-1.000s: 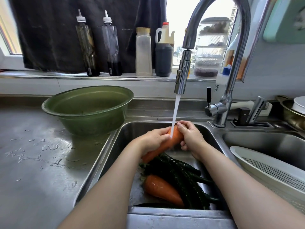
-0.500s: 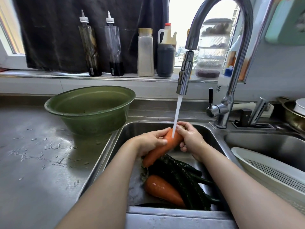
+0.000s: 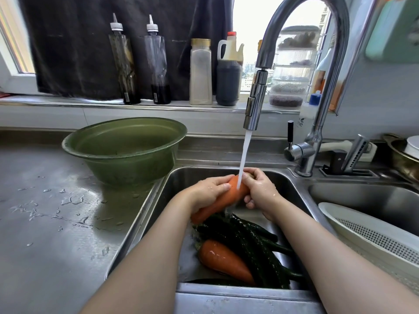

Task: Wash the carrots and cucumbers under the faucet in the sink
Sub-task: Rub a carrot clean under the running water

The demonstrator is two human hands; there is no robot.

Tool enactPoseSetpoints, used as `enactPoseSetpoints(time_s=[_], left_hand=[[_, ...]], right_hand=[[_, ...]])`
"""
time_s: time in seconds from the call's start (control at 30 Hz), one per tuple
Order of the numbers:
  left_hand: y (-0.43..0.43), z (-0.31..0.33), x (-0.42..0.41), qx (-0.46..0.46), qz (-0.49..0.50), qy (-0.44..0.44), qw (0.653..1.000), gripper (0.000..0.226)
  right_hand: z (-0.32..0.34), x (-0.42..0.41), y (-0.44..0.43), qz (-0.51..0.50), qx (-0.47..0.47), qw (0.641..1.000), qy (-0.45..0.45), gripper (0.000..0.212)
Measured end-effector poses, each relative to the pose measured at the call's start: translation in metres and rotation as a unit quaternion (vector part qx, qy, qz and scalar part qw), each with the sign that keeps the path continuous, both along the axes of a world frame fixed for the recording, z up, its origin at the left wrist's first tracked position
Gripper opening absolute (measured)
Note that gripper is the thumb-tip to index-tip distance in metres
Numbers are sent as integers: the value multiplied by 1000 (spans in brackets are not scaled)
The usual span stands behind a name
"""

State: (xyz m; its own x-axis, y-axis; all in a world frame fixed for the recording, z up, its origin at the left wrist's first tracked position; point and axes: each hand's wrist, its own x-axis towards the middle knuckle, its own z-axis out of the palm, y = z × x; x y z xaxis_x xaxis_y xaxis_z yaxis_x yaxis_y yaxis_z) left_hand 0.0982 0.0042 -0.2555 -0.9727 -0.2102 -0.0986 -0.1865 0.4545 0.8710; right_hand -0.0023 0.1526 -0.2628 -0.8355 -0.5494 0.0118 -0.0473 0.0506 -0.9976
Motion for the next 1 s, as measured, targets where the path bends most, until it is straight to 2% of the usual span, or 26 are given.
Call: enactPoseSetpoints(time_s=[0.1,0.27,0.37,0.43,0.5,0.53,0.67,0.77,0.87,0.93,1.0], left_hand=[[0,-5,1,60,-18,-3,998,45],[13,-7,-6,80,38,76,993,30],[16,-4,-12,2,107,70,992,27],[16,3,-12,-49,148,55,986,34],[10,6,-11,-39,159,54,985,38],[7,6,-9,-19,159,52,986,36],[-3,5,0,98,149,20,984,27],[0,6,4,127,109,-21,986,26],[6,10,3,215,32,-28,976,22],[11,11,0,212,-9,-29,977,25],[16,12,-1,174,-8,-23,984,32]], right_hand=[[-1,0,1,1,9,1000,12,6],[0,1,0,-7,16,1000,22,3],[2,1,-1,-10,0,1000,3,7],[3,1,-2,-7,-14,1000,-14,12],[5,2,-2,14,-31,999,-25,9],[6,1,0,33,-40,998,-31,14],[9,2,8,125,-16,992,-16,52],[11,11,5,100,22,995,-5,46],[14,12,0,-11,59,998,5,30],[13,8,0,-48,71,996,19,37],[11,5,-1,-47,74,996,20,40]])
